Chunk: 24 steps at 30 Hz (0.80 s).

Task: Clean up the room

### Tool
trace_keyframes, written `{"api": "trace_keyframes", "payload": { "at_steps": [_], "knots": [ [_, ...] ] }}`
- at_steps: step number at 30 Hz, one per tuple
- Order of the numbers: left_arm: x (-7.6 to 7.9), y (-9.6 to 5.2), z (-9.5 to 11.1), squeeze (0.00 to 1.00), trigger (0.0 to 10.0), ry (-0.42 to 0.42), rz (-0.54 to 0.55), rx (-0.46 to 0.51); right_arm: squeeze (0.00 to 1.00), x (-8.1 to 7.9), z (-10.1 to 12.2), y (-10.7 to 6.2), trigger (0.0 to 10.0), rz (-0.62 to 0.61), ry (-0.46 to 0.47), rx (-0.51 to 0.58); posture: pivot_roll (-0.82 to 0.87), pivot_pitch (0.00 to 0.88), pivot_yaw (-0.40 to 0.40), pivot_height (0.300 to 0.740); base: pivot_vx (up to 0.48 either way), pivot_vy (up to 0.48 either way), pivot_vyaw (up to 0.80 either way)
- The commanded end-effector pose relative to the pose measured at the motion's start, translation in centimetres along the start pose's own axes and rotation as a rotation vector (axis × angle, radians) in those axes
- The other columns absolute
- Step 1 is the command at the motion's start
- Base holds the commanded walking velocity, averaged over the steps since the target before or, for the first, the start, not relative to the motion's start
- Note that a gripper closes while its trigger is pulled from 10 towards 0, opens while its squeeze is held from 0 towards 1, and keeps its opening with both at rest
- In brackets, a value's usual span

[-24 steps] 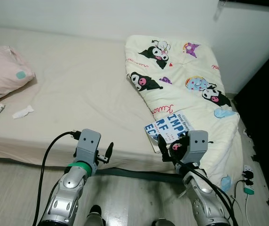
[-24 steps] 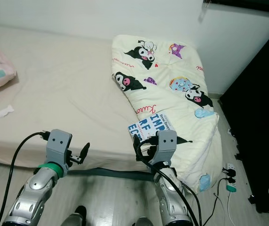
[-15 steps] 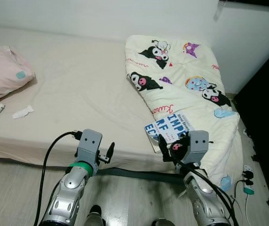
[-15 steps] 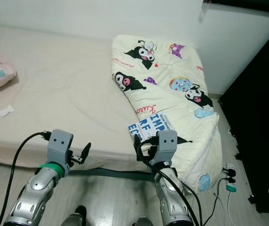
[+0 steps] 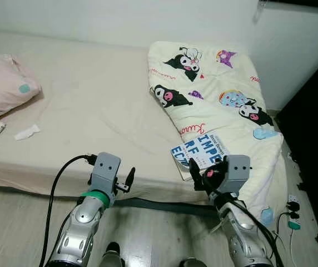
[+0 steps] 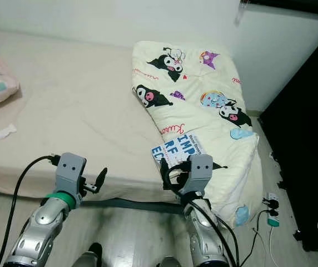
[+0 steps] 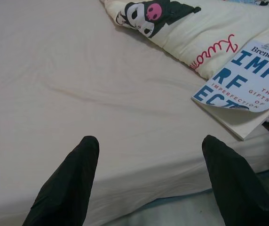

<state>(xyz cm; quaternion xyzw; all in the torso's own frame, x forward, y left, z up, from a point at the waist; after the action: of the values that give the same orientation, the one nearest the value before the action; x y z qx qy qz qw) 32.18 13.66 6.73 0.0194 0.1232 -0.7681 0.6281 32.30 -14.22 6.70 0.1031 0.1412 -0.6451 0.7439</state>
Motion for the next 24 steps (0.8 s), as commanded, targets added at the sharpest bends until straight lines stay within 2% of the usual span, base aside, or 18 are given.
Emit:
{"api": "trace_keyframes", "payload": {
  "at_steps": [1,2,3,5,7,8,12,15,20,24],
  "knots": [
    [0.4,-0.2,-0.8,0.00,10.0,0.000,-0.012,-0.023,0.00,1.0,-0.6,-0.4,10.0,-0.043,0.103,-0.031,0.02,0.084,-0.020,0.734,0.000,0.000,0.00],
    [0.4,-0.2,-0.7,0.00,10.0,0.001,-0.014,-0.022,0.00,1.4,-0.6,-0.4,10.0,-0.067,0.157,-0.031,0.02,0.082,-0.019,0.734,0.000,0.000,0.00],
    [0.4,-0.2,-0.7,0.00,10.0,0.001,-0.014,-0.022,0.00,1.4,-0.6,-0.4,10.0,-0.067,0.157,-0.031,0.02,0.082,-0.019,0.734,0.000,0.000,0.00],
    [0.5,-0.1,-0.7,0.00,10.0,0.002,-0.015,-0.021,0.00,2.1,-0.7,-0.4,10.0,-0.112,0.219,-0.035,0.02,0.080,-0.020,0.734,0.000,0.000,0.00],
    [0.5,-0.1,-0.7,0.00,10.0,0.002,-0.014,-0.020,0.00,2.6,-0.8,-0.4,10.0,-0.136,0.221,-0.043,0.02,0.080,-0.020,0.734,0.000,0.000,0.00],
    [0.4,-0.1,-0.6,0.00,10.0,0.001,-0.012,-0.018,0.00,3.1,-1.0,-0.5,10.0,-0.160,0.181,-0.056,0.02,0.081,-0.020,0.734,0.000,0.000,0.00],
    [0.5,0.0,-0.6,0.00,10.0,0.003,-0.015,-0.016,0.00,3.2,-1.2,-0.6,10.0,-0.143,0.115,-0.060,0.02,0.081,-0.019,0.734,0.000,0.000,0.00],
    [0.5,0.0,-0.6,0.00,10.0,0.003,-0.015,-0.016,0.00,3.2,-1.2,-0.7,10.0,-0.143,0.113,-0.060,0.02,0.081,-0.019,0.734,0.000,0.000,0.00],
    [0.5,0.0,-0.6,0.00,10.0,0.004,-0.016,-0.014,0.00,2.9,-0.9,-0.5,10.0,-0.124,-0.018,-0.054,0.02,0.079,-0.019,0.729,0.000,0.000,0.00],
    [0.5,0.1,-0.5,0.00,10.0,0.004,-0.017,-0.012,0.00,2.9,-0.9,-0.5,10.0,-0.126,-0.044,-0.053,0.02,0.075,-0.019,0.714,0.000,0.000,0.00]
  ]
}}
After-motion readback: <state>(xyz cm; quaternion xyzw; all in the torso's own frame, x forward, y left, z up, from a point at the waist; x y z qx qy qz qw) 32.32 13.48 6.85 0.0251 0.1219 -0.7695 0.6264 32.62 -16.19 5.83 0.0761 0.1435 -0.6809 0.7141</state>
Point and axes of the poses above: a point about 5 cm out from each wrist's last joint towards the gripper, its own y axis pointing out of the wrist towards the gripper, its own z axis along the axis of the wrist's last joint, x = y × z, the point moved 4 cm from there along y, pointing out of the wrist towards the gripper, and after that the axes turned 1 degree about y, right-handed, at the moved point
